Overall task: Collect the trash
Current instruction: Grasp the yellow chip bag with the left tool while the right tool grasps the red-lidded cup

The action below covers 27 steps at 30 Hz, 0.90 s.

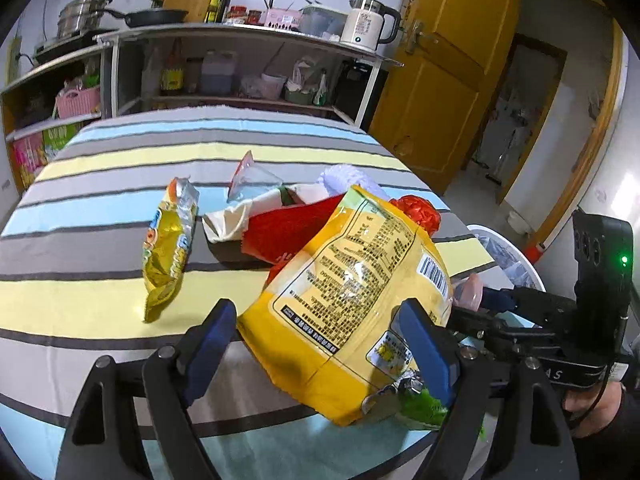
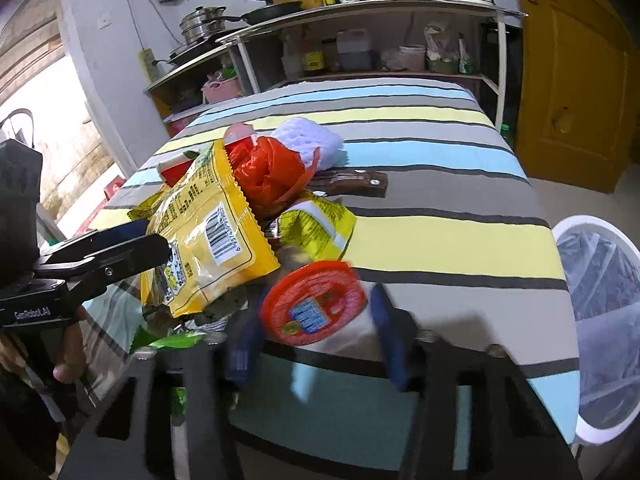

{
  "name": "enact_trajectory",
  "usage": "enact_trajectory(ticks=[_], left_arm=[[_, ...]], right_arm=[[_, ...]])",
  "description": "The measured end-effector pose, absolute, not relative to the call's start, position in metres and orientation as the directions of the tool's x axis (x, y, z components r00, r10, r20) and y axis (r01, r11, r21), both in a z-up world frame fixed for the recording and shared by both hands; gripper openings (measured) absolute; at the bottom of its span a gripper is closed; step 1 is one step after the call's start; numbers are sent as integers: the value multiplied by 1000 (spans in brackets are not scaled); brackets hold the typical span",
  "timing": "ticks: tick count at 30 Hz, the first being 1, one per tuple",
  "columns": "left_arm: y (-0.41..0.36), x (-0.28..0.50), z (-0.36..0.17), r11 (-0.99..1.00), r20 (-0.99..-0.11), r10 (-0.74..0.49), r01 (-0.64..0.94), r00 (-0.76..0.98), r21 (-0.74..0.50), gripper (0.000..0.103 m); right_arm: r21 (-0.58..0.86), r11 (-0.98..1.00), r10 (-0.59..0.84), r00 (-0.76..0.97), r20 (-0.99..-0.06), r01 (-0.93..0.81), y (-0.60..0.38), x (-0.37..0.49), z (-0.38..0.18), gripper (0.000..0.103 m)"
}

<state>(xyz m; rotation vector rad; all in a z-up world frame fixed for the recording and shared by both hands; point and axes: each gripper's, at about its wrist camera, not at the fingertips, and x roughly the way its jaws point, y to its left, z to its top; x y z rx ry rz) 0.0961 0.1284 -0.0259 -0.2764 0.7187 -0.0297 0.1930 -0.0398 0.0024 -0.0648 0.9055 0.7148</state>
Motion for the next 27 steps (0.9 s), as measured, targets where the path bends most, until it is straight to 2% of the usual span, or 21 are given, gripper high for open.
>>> enact_trajectory(ticks=[5,9,13,15,17,19,20,21,22,27], left_arm=[[125,97,-28,961,-650,-121,-75,750,-265,84],[125,98,-28,962,-654,-105,-91,749,-258,65],[122,98,-27,967,-660,-93,-91,746,-239,50],[118,98,-26,972,-660,-83,-86,746,-219,39],[116,98,-24,975,-666,-77,-83,742,-205,33],[118,96,-20,975,-654,-68,-89,753,-205,34],[121,94,-17,973,-645,-69,-90,761,-211,47],[126,94,-14,970,-638,-72,-95,767,-224,71],[131,95,-12,966,-629,-74,-101,774,-238,78],[143,112,-14,967,-652,-68,-110,755,-228,81]], right_arm=[[253,772,547,407,-732,-583,-44,192,3,44],[266,773,553,405,-728,-576,-49,190,4,44],[276,776,556,408,-724,-568,-54,185,4,44],[278,778,555,410,-724,-563,-56,184,5,44],[282,779,556,409,-723,-560,-58,182,6,44],[286,781,556,410,-723,-556,-59,183,8,44],[285,781,556,411,-723,-555,-61,183,7,44],[283,782,554,413,-722,-555,-63,183,8,44],[282,783,553,415,-722,-554,-63,182,9,44],[285,790,550,423,-720,-544,-68,182,8,44]])
